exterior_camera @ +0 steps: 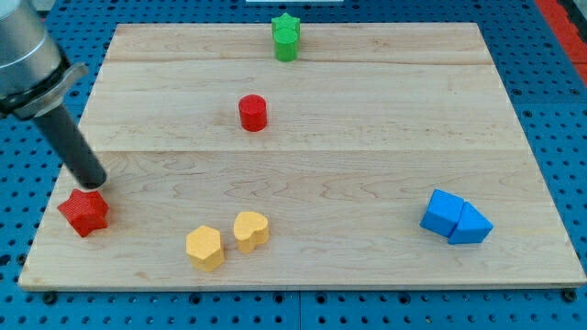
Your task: Slide the red star diagonally top left to the yellow hexagon
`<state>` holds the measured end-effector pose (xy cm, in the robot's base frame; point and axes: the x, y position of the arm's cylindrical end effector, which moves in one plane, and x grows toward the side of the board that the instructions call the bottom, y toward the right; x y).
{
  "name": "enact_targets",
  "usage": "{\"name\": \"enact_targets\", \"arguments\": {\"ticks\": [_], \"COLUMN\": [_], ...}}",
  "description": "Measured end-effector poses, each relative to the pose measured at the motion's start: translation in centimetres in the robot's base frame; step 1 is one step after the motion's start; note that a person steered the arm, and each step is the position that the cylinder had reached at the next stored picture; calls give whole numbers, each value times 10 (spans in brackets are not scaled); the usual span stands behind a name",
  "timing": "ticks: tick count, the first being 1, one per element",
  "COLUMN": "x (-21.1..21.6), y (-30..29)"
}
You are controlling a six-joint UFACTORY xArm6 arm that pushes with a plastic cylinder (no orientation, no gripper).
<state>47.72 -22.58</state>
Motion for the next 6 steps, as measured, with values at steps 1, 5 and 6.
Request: {"name": "enact_targets", "arguments": {"ticks": [1,5,6], "x": [-3,-68,-39], "y": [115,59,8]}}
